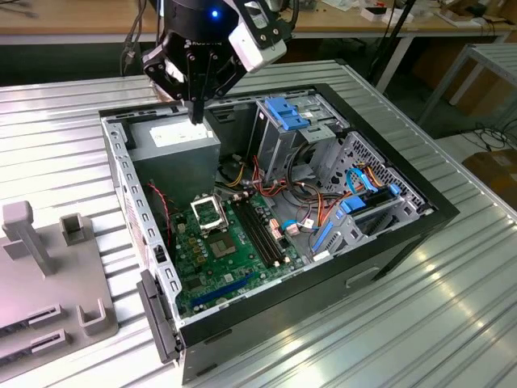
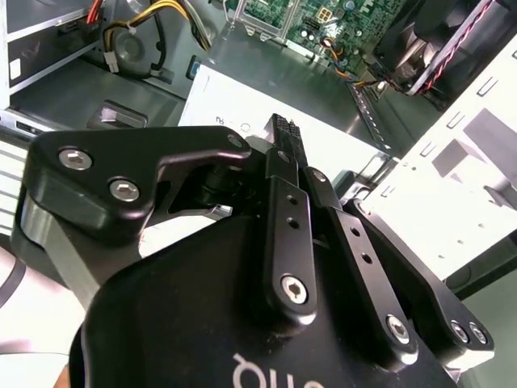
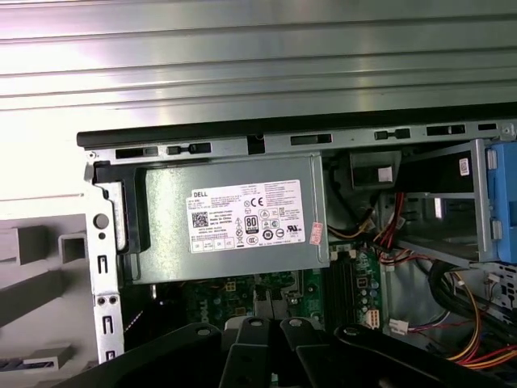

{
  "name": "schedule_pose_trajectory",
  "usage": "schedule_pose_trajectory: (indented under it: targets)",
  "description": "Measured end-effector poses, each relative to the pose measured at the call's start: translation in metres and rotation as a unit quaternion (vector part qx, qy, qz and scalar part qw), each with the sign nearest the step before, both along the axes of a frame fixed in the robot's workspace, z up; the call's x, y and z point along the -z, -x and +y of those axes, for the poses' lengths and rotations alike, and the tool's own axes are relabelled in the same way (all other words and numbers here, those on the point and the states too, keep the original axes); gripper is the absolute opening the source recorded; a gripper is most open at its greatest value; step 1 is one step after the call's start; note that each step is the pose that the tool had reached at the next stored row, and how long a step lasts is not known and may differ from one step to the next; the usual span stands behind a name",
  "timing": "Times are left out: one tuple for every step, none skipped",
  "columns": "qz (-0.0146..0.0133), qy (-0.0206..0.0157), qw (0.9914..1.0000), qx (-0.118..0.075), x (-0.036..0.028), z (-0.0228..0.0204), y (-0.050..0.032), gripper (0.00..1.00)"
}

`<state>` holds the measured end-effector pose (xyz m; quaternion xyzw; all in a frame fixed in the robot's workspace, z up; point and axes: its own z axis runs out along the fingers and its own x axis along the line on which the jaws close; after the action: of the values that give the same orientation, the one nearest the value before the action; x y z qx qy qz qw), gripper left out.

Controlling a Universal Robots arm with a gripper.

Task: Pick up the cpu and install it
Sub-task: 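Reach for the cpu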

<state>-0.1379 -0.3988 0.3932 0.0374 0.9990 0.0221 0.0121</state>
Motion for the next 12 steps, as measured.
schedule_pose_trajectory:
  targets:
    - [0.0,0.0,1.0,0.0,0.0,0.0,0.0004,0.11]
    - [0.0001,0.0,1.0,0.0,0.0,0.0,0.0012,0.11]
    - [0.0001,0.0,1.0,0.0,0.0,0.0,0.0018,0.11]
    - [0.0002,0.0,1.0,0.0,0.0,0.0,0.0025,0.11]
    - [0.0002,0.0,1.0,0.0,0.0,0.0,0.0029,0.11]
    - [0.0003,0.0,1.0,0.0,0.0,0.0,0.0038,0.11]
    - [0.0004,0.0,1.0,0.0,0.0,0.0,0.0043,0.11]
    - [0.0004,0.0,1.0,0.0,0.0001,0.0,0.0047,0.11]
    - [0.0005,0.0,1.0,0.0,0.0,0.0,0.0052,0.11]
    - [0.0006,0.0,1.0,0.0,0.0001,0.0,0.0056,0.11]
    - [0.0008,0.0,1.0,0.0,0.0001,0.0,0.0064,0.11]
    - [0.001,0.0,1.0,0.0,0.0001,0.0,0.007,0.11]
